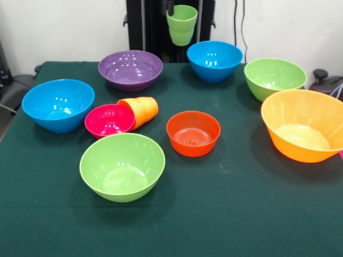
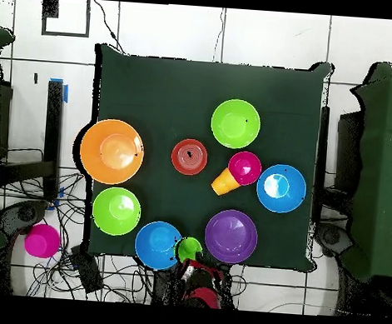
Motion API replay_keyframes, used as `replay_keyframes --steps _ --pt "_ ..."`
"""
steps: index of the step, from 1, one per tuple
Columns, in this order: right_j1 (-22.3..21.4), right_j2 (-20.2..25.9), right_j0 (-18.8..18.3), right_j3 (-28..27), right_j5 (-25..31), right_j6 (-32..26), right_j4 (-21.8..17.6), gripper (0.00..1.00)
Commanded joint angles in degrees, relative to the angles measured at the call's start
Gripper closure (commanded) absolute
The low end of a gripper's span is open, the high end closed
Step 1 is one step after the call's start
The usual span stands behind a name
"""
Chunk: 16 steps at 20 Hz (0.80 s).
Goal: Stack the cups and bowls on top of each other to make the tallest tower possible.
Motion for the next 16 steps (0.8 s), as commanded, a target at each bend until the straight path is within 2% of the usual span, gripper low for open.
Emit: replay_keyframes --steps 1,4,5,7,8,9,11,16 --pt "-3.3 9.1 -2.6 -1.3 10.8 -5.9 -9.9 1.0" --pt "-4.1 13.4 -6.0 -0.4 14.3 -6.4 -9.0 1.0" --pt "-3.6 13.3 -6.6 -1.8 15.3 -8.5 -11.3 1.0" --pt "0.5 6.8 -2.9 -4.8 14.9 -6.9 -14.8 1.0" --pt "2.2 5.1 -1.6 -6.0 14.1 -6.0 -16.1 1.0" --pt "5.6 2.4 0.9 -8.4 10.6 -4.2 -18.3 1.0" --pt "7.0 0.0 3.5 -10.1 9.4 -2.9 -20.5 1.0" --pt "10.5 0.6 4.9 -11.9 9.1 -0.1 -23.1 1.0"
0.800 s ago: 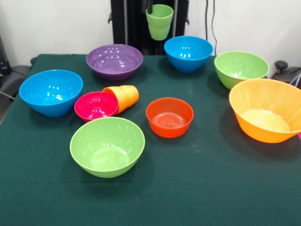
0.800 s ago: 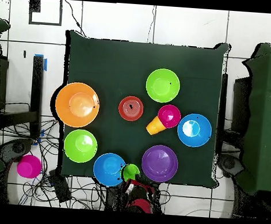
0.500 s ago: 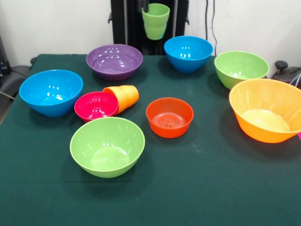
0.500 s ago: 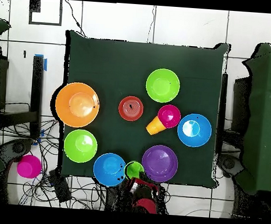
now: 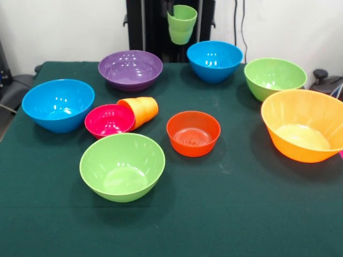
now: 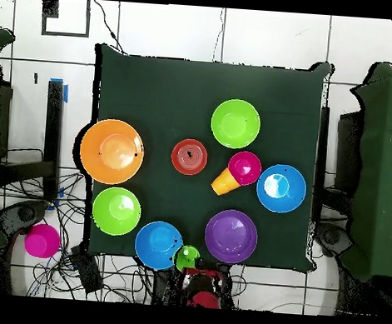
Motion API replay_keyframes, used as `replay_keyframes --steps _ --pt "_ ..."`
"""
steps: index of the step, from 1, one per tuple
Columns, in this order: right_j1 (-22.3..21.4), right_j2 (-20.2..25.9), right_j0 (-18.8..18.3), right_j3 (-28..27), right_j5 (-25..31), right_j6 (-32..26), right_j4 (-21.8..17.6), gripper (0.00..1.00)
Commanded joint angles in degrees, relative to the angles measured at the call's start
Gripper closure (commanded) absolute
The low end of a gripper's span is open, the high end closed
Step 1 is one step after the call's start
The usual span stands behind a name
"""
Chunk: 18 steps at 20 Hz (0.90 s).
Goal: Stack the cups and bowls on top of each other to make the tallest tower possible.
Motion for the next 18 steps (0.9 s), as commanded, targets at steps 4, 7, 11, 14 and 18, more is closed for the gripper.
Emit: replay_keyframes --steps 4,7,11,14,18 --pt "13.2 -0.3 5.1 -9.1 3.3 1.6 -8.0 1.0" --pt "17.9 -5.7 10.6 -10.7 -2.9 4.1 -7.8 1.0" --pt "22.7 -10.6 14.1 -12.9 -10.7 5.2 -6.0 1.0" --pt "22.0 -9.6 13.5 -14.2 -9.3 4.5 -5.8 1.0" --pt "18.5 -5.3 12.1 -15.1 -2.6 2.9 -5.4 1.0"
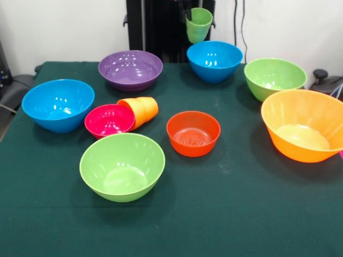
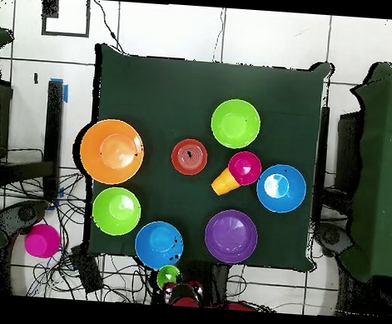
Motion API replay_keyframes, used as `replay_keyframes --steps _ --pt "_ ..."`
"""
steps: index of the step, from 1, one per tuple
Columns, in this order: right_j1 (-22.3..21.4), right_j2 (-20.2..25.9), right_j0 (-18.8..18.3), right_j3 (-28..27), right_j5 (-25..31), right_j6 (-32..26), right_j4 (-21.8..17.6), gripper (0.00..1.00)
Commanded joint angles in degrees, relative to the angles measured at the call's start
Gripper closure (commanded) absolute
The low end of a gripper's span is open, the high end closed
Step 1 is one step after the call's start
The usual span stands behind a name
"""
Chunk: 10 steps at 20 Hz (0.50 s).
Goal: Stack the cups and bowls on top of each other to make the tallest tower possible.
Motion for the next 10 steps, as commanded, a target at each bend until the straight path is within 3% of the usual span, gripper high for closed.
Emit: replay_keyframes --steps 1,6,10 --pt "0.9 5.4 -0.4 -11.4 4.5 2.4 -0.9 1.0" --pt "-3.0 11.1 -2.5 -11.7 11.1 0.1 0.3 1.0" --pt "-7.6 13.1 -2.2 -11.6 12.7 0.1 1.0 1.0"
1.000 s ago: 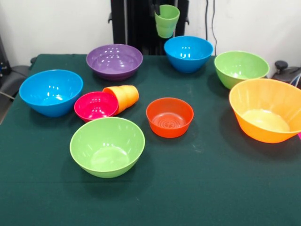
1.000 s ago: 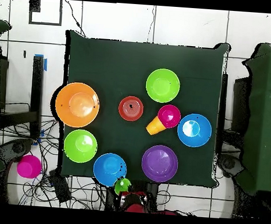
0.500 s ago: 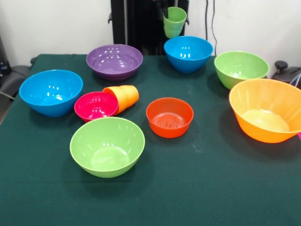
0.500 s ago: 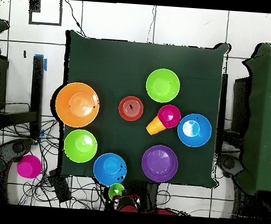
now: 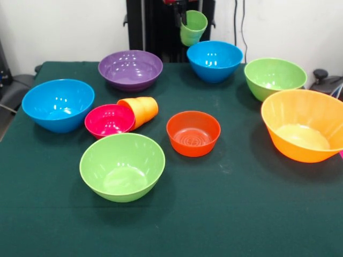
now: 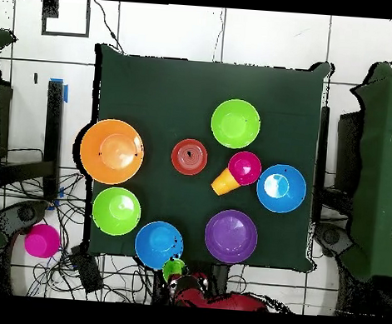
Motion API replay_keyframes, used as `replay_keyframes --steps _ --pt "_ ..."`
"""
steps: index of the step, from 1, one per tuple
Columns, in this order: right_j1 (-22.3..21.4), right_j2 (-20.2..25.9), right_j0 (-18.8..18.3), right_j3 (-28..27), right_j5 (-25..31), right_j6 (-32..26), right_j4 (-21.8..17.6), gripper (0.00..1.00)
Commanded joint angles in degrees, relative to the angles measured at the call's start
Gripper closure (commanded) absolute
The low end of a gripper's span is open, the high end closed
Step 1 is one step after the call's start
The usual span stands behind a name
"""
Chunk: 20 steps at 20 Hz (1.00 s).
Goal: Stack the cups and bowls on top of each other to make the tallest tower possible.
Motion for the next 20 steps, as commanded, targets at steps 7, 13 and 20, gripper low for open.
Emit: replay_keyframes --steps 7,13,20 --pt "-13.1 14.4 -1.6 -7.2 9.6 1.4 3.0 1.0" --pt "-14.7 17.1 -4.2 -6.4 19.3 -1.6 7.8 1.0" --pt "-15.0 18.1 -4.1 -6.4 18.2 0.3 8.1 1.0"
